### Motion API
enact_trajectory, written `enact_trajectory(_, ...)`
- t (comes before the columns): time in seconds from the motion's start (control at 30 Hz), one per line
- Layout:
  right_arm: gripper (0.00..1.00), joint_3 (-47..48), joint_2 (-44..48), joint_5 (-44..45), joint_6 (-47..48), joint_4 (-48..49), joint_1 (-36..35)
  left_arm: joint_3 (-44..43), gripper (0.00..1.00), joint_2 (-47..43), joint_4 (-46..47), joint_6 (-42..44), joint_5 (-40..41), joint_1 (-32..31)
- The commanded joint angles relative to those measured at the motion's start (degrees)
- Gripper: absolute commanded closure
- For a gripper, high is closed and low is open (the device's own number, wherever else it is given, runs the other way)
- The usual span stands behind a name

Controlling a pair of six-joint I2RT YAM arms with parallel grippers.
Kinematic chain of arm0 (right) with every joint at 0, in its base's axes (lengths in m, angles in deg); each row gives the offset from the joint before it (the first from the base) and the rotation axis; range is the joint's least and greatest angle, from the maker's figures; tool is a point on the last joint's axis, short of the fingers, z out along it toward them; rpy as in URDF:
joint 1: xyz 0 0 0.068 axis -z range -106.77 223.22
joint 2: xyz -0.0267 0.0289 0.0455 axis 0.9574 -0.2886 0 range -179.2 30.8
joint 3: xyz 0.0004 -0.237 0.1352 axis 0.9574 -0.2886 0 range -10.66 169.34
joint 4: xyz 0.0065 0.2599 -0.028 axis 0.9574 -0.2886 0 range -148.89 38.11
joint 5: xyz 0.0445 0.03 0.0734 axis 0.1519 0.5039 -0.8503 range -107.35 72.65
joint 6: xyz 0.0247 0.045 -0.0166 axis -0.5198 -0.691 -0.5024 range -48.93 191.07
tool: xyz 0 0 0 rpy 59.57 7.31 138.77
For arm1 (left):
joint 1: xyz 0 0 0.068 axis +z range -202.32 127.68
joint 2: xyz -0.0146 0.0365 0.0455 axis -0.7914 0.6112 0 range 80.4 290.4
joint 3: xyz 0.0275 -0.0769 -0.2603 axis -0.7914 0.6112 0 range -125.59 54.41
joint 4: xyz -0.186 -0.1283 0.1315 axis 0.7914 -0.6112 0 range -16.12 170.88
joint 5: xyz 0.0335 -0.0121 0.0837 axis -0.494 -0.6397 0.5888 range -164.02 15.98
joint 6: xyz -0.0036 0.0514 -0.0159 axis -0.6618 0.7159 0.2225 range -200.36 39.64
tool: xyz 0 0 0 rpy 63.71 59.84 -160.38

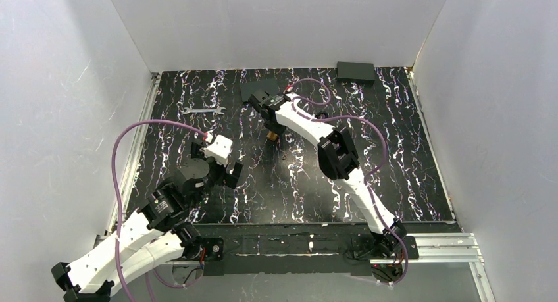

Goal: Unlock with the key

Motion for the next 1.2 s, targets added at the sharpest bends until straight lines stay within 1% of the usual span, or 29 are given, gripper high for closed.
enact_trajectory(0.0, 0.65, 0.7, -5.8, -1.6, 13.4, -1.7, -2.3, 0.5, 0.02, -0.3, 0.2, 0.4, 0.3, 0.3)
enact_trajectory(0.07, 0.68, 0.1, -5.4, -0.7, 16.6, -2.1, -3.2, 0.4, 0.02, -0.3, 0.2, 0.4, 0.3, 0.2)
enact_trajectory(0.13, 0.73, -3.0, -3.7, 0.5, 19.7, -0.7, -4.2, 0.4, 0.02, -0.2, 0.1, 0.4, 0.3, 0.2)
enact_trajectory(0.27, 0.8, -9.6, 0.4, -1.2, 25.2, 3.7, -5.2, 0.5, 0.02, -0.3, 0.2, 0.5, 0.3, 0.2)
enact_trajectory(0.37, 0.81, -13.0, 3.2, -1.5, 28.8, 4.4, -6.9, 0.5, 0.02, -0.2, 0.2, 0.5, 0.5, 0.3)
enact_trajectory(0.47, 0.81, -18.9, 6.5, -2.3, 29.9, 5.1, -8.7, 0.6, 0.02, -0.2, 0.2, 0.4, 0.7, 0.2)
enact_trajectory(0.57, 0.82, -27.6, 10.8, -5.4, 30.3, 10.5, -10.1, 0.7, 0.02, -0.4, 0.2, 0.7, 1.5, 0.2)
enact_trajectory(0.63, 0.82, -33.1, 14.3, -7.7, 30.6, 16.2, -10.2, 0.9, 0.01, -0.4, 0.2, 0.8, 2.0, 0.3)
enact_trajectory(0.7, 0.81, -35.6, 16.6, -9.9, 31.2, 20.7, -10.0, 0.9, 0.01, -0.5, 0.3, 0.9, 2.3, 0.3)
enact_trajectory(0.73, 0.81, -35.4, 17.2, -10.4, 31.3, 21.3, -9.9, 1.0, 0.01, -0.4, 0.4, 0.9, 2.4, 0.2)
enact_trajectory(0.8, 0.77, -32.8, 17.7, -10.6, 32.1, 20.4, -9.9, 1.0, 0.01, -0.2, 0.3, 1.0, 2.6, 0.2)
enact_trajectory(0.87, 0.71, -30.3, 18.0, -10.3, 32.5, 18.3, -9.6, 1.0, 0.01, 0.1, 0.2, 1.1, 2.9, 0.3)
enact_trajectory(0.9, 0.64, -29.4, 18.2, -10.3, 32.6, 17.1, -9.2, 1.0, 0.01, 0.3, 0.2, 1.0, 3.0, 0.2)
enact_trajectory(0.97, 0.43, -29.5, 19.7, -10.4, 33.0, 15.8, -8.4, 1.0, 0.01, 0.7, 0.2, 1.0, 3.1, 0.2)
enact_trajectory(1.0, 0.37, -30.4, 20.7, -10.2, 32.9, 15.5, -7.9, 1.0, 0.01, 0.8, 0.2, 1.1, 3.1, 0.2)
enact_trajectory(1.07, 0.32, -33.2, 23.1, -9.7, 32.0, 15.4, -6.8, 0.9, 0.01, 1.2, 0.2, 1.2, 3.1, 0.3)
enact_trajectory(1.17, 0.32, -37.5, 26.7, -8.5, 30.2, 16.0, -5.1, 0.8, 0.01, 1.6, 0.2, 1.2, 2.9, 0.3)
